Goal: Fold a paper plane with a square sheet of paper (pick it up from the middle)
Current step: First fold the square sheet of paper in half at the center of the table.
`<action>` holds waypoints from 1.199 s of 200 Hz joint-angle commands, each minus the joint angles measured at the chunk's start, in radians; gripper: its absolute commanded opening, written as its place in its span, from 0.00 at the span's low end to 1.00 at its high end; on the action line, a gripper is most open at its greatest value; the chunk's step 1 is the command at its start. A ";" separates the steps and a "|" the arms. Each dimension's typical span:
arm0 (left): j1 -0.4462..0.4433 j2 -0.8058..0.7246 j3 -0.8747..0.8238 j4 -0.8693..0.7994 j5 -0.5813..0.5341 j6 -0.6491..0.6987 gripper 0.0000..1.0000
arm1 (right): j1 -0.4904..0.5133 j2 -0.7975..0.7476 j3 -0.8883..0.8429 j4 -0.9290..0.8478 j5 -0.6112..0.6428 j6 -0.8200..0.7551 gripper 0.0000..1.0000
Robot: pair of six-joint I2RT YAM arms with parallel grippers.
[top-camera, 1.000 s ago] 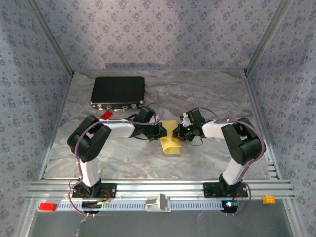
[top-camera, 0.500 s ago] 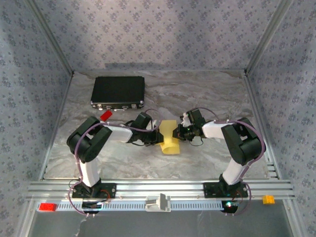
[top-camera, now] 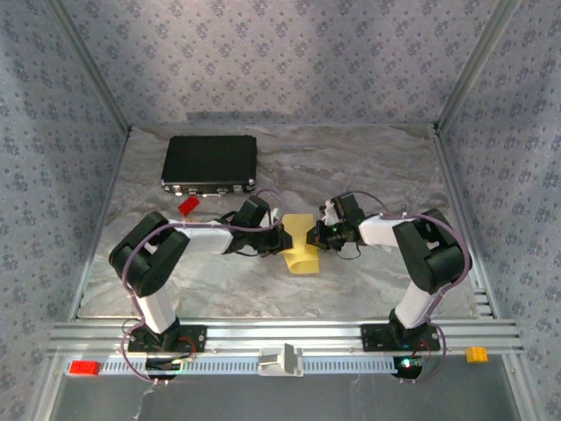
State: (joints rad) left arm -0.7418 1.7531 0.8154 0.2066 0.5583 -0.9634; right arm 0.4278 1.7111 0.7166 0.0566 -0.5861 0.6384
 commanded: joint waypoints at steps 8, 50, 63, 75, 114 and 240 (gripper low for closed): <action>-0.017 0.024 -0.014 0.069 0.037 -0.044 0.06 | 0.003 0.029 -0.048 -0.156 0.115 0.003 0.00; -0.037 0.042 -0.083 0.066 0.035 -0.010 0.06 | 0.002 0.030 -0.054 -0.154 0.118 0.002 0.00; -0.039 0.042 -0.114 0.078 0.024 0.000 0.05 | 0.003 0.029 -0.055 -0.153 0.119 0.003 0.00; -0.038 0.050 -0.130 0.075 0.019 0.017 0.05 | 0.003 0.029 -0.058 -0.151 0.120 0.003 0.00; -0.040 0.008 -0.135 -0.014 -0.036 0.077 0.05 | 0.002 0.026 -0.061 -0.150 0.121 0.007 0.00; -0.089 0.012 -0.124 0.102 0.044 -0.020 0.07 | 0.006 0.025 -0.059 -0.153 0.126 0.006 0.00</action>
State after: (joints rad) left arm -0.8150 1.7264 0.7170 0.2924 0.5919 -0.9817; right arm 0.4305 1.7012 0.7074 0.0570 -0.5739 0.6392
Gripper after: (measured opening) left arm 0.071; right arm 0.052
